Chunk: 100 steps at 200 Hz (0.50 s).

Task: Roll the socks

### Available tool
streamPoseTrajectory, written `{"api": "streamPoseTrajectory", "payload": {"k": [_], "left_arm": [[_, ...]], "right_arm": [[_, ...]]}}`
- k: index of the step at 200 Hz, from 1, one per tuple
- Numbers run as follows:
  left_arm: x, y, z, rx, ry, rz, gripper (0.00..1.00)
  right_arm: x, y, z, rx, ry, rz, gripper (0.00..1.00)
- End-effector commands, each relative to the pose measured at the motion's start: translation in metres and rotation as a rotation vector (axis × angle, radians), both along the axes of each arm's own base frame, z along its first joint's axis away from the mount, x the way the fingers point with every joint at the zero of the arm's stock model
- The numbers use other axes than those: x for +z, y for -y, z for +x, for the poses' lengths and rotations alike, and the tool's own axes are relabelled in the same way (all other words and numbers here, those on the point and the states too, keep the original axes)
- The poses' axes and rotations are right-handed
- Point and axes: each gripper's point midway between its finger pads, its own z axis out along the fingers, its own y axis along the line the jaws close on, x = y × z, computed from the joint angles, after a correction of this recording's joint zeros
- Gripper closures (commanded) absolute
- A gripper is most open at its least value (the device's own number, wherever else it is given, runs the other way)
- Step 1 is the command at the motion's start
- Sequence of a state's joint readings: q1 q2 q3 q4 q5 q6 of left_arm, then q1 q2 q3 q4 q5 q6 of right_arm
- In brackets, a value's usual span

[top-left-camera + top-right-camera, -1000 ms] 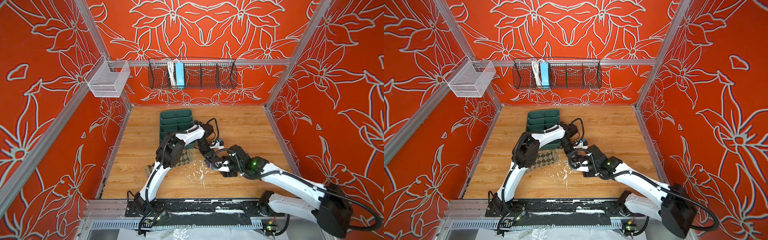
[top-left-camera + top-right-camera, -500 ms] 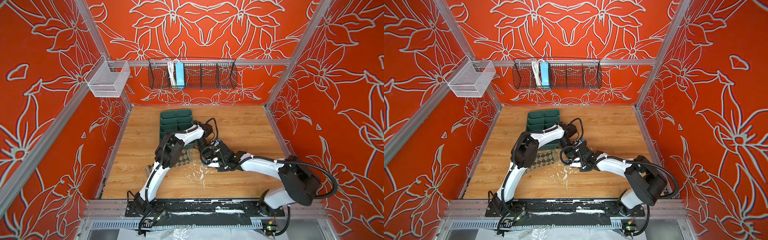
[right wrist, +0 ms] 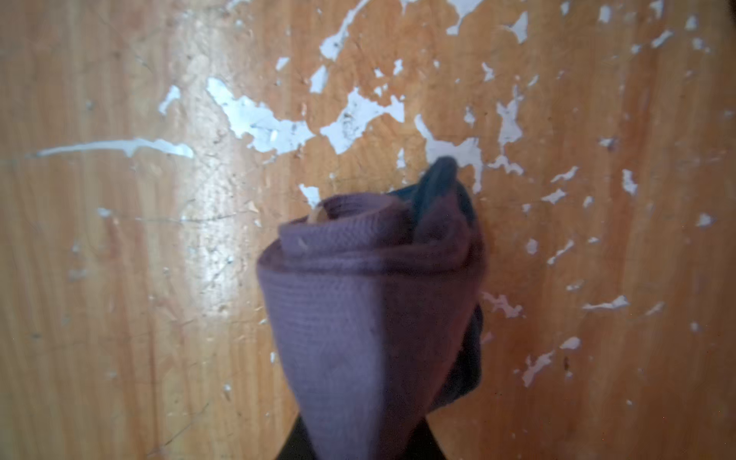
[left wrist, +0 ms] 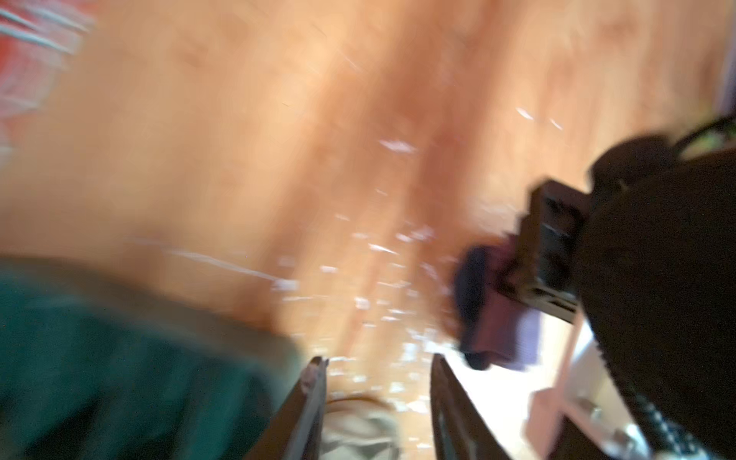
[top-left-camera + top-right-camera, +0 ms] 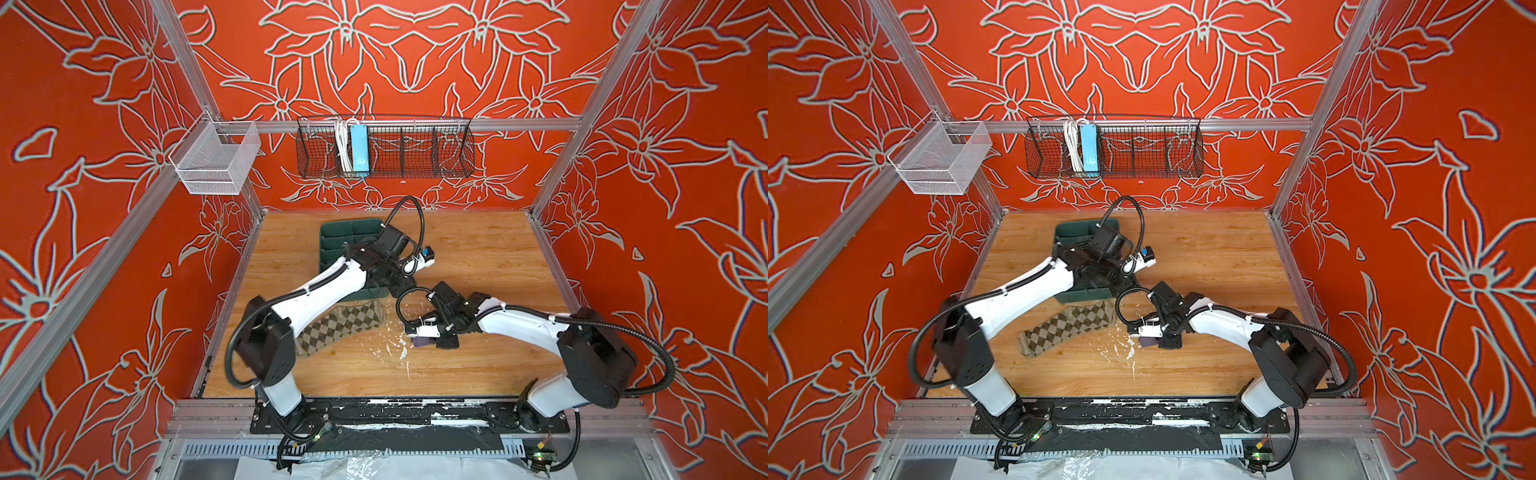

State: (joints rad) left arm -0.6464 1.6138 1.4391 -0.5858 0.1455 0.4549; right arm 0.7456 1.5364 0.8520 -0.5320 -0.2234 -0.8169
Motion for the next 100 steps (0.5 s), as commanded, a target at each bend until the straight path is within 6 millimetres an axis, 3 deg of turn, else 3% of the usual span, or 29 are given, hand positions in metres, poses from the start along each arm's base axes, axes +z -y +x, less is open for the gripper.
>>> {"api": "streamPoseTrajectory", "payload": {"k": [1, 11, 27, 43, 61, 81, 100], "left_arm": [[0.052, -0.043, 0.034, 0.212, 0.319, 0.036, 0.56], [0.072, -0.056, 0.024, 0.212, 0.388, 0.037, 0.52], [0.094, -0.068, -0.008, 0.121, 0.445, 0.030, 0.49], [0.097, -0.070, -0.047, -0.037, 0.457, 0.025, 0.47], [0.074, -0.065, -0.086, -0.204, 0.503, 0.125, 0.46], [0.028, -0.049, -0.116, -0.323, 0.551, 0.291, 0.43], [-0.020, -0.023, -0.140, -0.407, 0.503, 0.320, 0.41]], "right_arm": [[-0.011, 0.015, -0.043, -0.023, -0.265, -0.053, 0.99], [-0.009, 0.015, -0.047, -0.037, -0.331, -0.056, 0.99], [-0.005, 0.014, -0.047, -0.076, -0.440, -0.076, 0.98], [-0.005, 0.014, -0.043, -0.117, -0.534, -0.097, 0.98], [-0.011, 0.014, -0.030, -0.172, -0.587, -0.115, 0.97], [-0.020, 0.015, -0.014, -0.230, -0.584, -0.127, 0.96], [-0.021, 0.011, -0.009, -0.238, -0.597, -0.091, 0.91]]}}
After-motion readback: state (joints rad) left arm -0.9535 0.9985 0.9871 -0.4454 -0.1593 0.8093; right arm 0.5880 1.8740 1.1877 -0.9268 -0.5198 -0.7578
